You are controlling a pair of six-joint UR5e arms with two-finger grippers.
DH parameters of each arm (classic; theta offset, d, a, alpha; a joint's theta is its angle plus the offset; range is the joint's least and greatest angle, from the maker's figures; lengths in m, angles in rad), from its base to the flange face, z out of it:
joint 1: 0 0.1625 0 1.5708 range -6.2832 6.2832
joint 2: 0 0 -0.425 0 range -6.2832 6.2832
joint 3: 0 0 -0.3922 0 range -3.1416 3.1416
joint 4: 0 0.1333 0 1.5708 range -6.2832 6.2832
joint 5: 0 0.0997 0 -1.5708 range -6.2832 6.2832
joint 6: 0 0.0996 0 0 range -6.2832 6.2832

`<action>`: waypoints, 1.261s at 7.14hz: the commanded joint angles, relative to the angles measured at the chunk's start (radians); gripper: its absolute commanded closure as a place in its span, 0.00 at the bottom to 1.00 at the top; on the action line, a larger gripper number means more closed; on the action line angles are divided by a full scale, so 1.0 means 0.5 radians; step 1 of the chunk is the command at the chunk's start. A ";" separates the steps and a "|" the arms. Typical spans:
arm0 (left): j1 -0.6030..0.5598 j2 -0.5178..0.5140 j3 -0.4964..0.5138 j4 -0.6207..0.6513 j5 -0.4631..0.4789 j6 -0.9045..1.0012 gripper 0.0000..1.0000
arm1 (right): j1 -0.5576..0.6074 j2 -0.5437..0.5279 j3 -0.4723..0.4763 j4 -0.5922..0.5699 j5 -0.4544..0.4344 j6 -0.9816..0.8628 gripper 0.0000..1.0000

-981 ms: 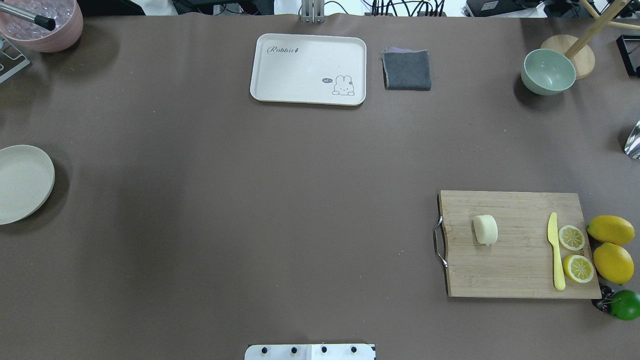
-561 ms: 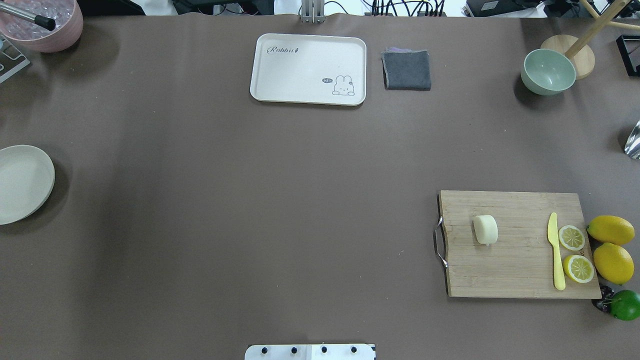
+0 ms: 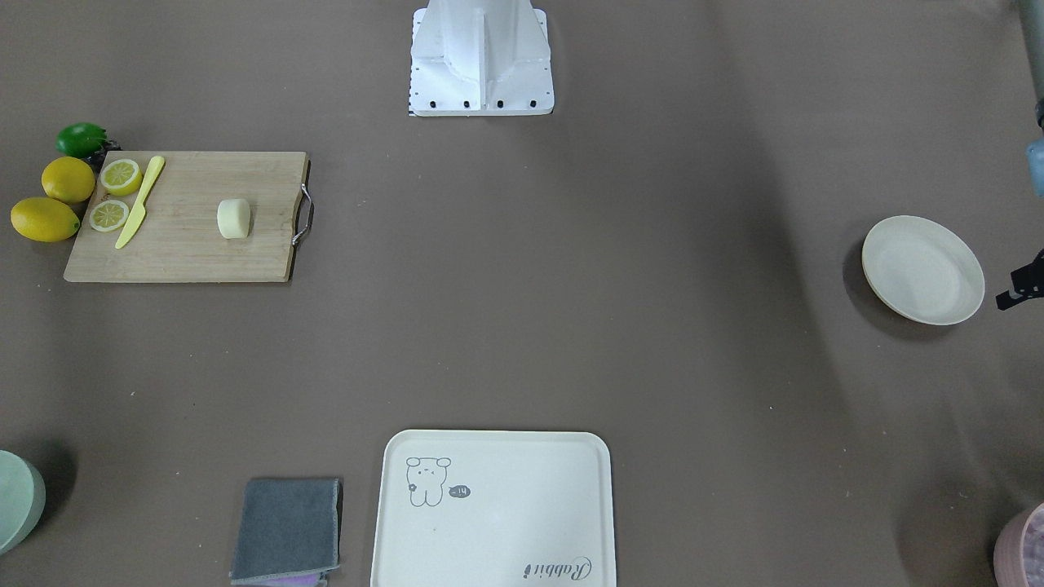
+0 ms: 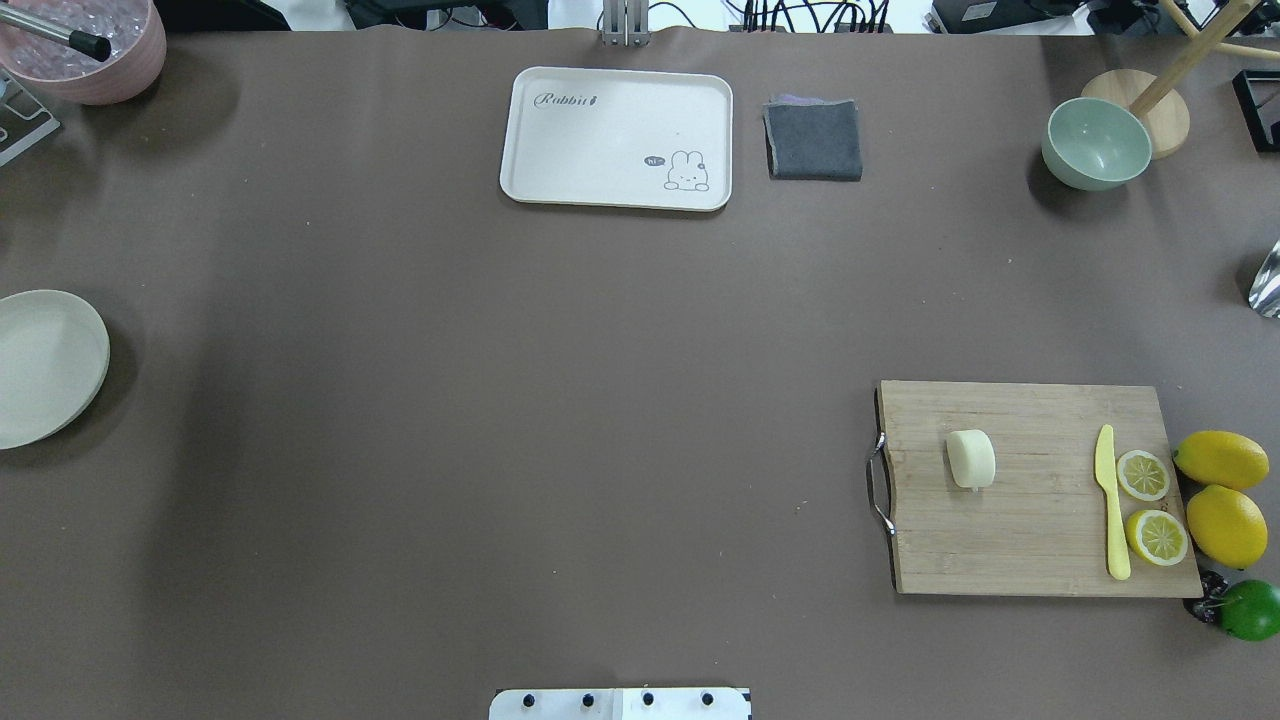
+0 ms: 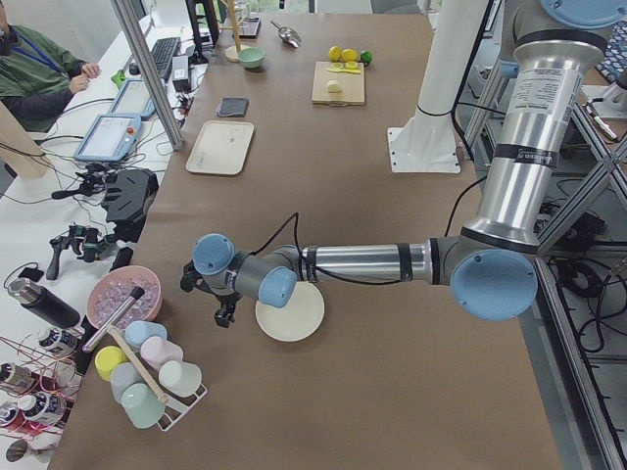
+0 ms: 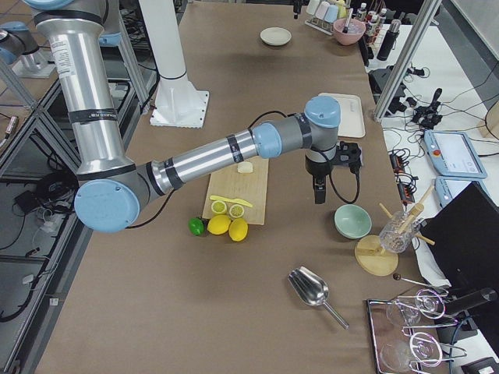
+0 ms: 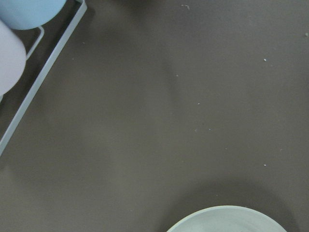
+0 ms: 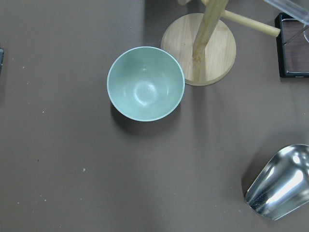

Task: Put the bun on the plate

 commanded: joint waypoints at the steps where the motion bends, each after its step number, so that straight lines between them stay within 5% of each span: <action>1: 0.179 0.021 0.078 -0.070 0.097 0.000 0.02 | 0.002 -0.005 0.056 0.000 -0.003 0.065 0.00; 2: 0.219 0.018 0.091 -0.161 0.305 0.003 0.02 | 0.002 -0.014 0.086 0.000 -0.031 0.065 0.00; 9: 0.226 0.075 0.143 -0.159 0.224 0.432 0.03 | 0.002 0.001 0.096 0.000 -0.034 0.074 0.00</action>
